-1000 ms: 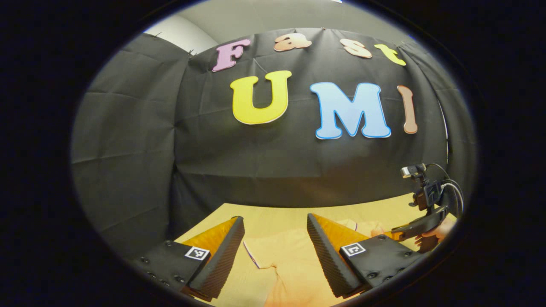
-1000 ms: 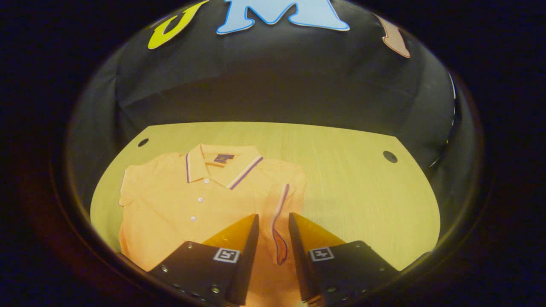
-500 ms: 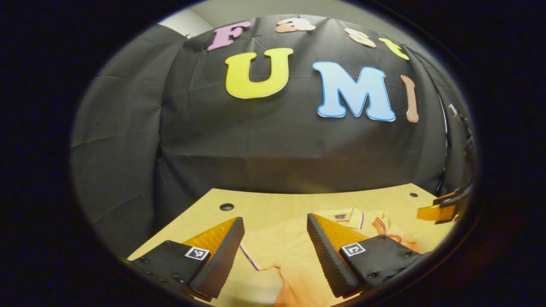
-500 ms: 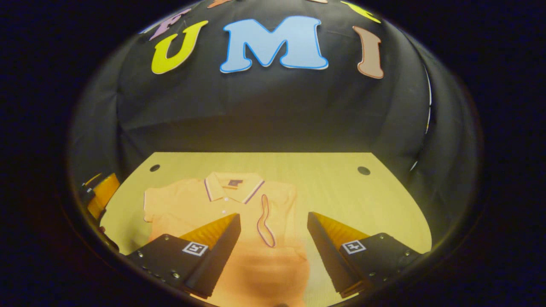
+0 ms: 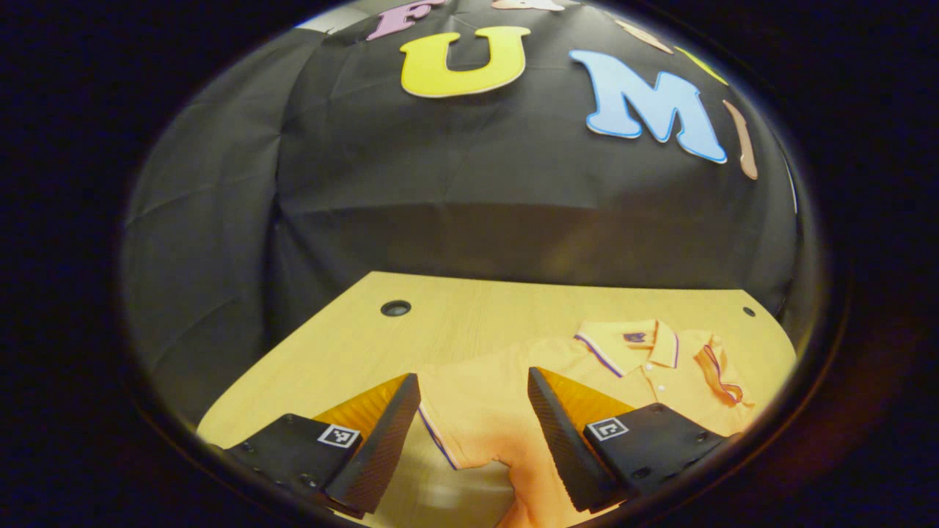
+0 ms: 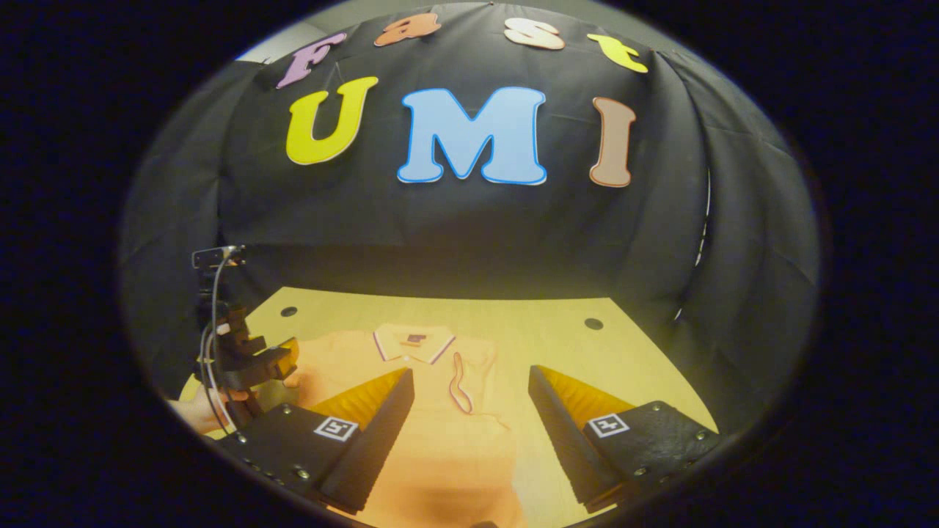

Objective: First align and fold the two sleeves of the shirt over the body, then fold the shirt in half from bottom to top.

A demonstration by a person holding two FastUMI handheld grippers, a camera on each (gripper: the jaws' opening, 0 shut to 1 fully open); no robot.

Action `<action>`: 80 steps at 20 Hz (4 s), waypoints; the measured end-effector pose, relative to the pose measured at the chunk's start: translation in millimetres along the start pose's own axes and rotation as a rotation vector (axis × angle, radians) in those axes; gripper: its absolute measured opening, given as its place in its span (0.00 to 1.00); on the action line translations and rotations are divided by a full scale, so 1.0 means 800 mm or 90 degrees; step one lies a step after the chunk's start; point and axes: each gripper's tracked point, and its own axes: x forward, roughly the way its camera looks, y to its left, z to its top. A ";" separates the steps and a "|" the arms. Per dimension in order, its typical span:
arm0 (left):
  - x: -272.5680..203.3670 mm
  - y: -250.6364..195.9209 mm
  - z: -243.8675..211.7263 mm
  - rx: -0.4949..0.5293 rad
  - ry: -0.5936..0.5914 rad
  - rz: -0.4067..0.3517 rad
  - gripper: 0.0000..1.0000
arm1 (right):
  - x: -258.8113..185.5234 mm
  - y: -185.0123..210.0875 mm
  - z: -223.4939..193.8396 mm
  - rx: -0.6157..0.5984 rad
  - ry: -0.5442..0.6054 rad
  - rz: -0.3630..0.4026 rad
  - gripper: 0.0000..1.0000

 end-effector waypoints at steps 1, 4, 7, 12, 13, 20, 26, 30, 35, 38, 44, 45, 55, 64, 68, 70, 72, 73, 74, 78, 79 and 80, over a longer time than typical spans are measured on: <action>0.011 0.006 -0.011 -0.014 0.020 0.014 0.97 | -0.009 0.000 0.002 -0.002 -0.005 -0.003 0.98; 0.042 0.029 -0.040 -0.027 0.076 0.052 1.00 | -0.027 0.007 0.000 -0.009 -0.004 -0.004 0.98; 0.059 0.044 -0.052 -0.046 0.108 0.059 0.99 | -0.032 0.018 -0.007 -0.004 0.001 0.000 0.98; 0.081 0.049 -0.070 -0.028 0.138 0.055 0.95 | -0.028 0.041 -0.018 -0.008 0.016 0.011 0.98; 0.082 0.047 -0.070 -0.019 0.140 0.050 0.96 | -0.027 0.047 -0.019 -0.011 0.017 0.015 0.98; 0.088 0.018 -0.073 0.023 0.159 0.009 0.66 | -0.023 0.060 -0.019 -0.011 0.018 0.028 0.98; 0.091 0.004 -0.067 0.067 0.165 -0.004 0.06 | -0.023 0.044 -0.024 0.004 0.024 0.006 0.98; 0.084 -0.003 -0.042 0.069 0.131 0.000 0.06 | -0.025 0.027 -0.025 0.016 0.021 -0.009 0.98; 0.072 -0.038 -0.010 0.097 0.095 -0.023 0.07 | -0.029 0.019 -0.025 0.018 0.015 -0.011 0.98; 0.067 -0.063 -0.009 0.116 0.095 -0.040 0.06 | -0.032 0.017 -0.030 0.018 0.019 -0.010 0.98; 0.066 -0.104 -0.027 0.154 0.110 -0.071 0.07 | -0.034 0.005 -0.042 0.035 0.028 -0.031 0.98; 0.066 -0.110 -0.030 0.164 0.113 -0.076 0.07 | -0.033 0.003 -0.044 0.041 0.029 -0.034 0.98; 0.066 -0.142 -0.046 0.216 0.129 -0.096 0.11 | -0.027 -0.012 -0.070 0.056 0.054 -0.038 0.98; 0.024 -0.157 -0.046 0.184 0.129 -0.138 0.75 | -0.033 -0.015 -0.078 0.032 0.043 -0.007 0.98; -0.024 -0.150 -0.049 0.145 0.137 -0.158 0.89 | -0.039 -0.013 -0.092 0.020 0.047 0.011 0.98; -0.050 -0.140 -0.057 0.135 0.138 -0.158 0.92 | -0.042 -0.011 -0.103 0.020 0.051 0.022 0.98; -0.079 -0.128 -0.068 0.134 0.142 -0.154 0.95 | -0.048 -0.007 -0.118 0.016 0.061 0.033 0.98; -0.095 -0.122 -0.074 0.133 0.143 -0.153 0.95 | -0.050 -0.007 -0.125 0.013 0.064 0.038 0.98; -0.111 -0.117 -0.079 0.128 0.145 -0.152 0.95 | -0.054 -0.006 -0.131 0.010 0.067 0.042 0.98; -0.169 -0.099 -0.101 0.114 0.146 -0.149 0.93 | -0.068 -0.002 -0.159 0.003 0.081 0.056 0.98; -0.180 -0.096 -0.108 0.112 0.147 -0.149 0.95 | -0.071 -0.001 -0.165 0.001 0.086 0.058 0.98; -0.192 -0.093 -0.114 0.107 0.150 -0.149 0.93 | -0.074 -0.001 -0.172 -0.003 0.090 0.061 0.98</action>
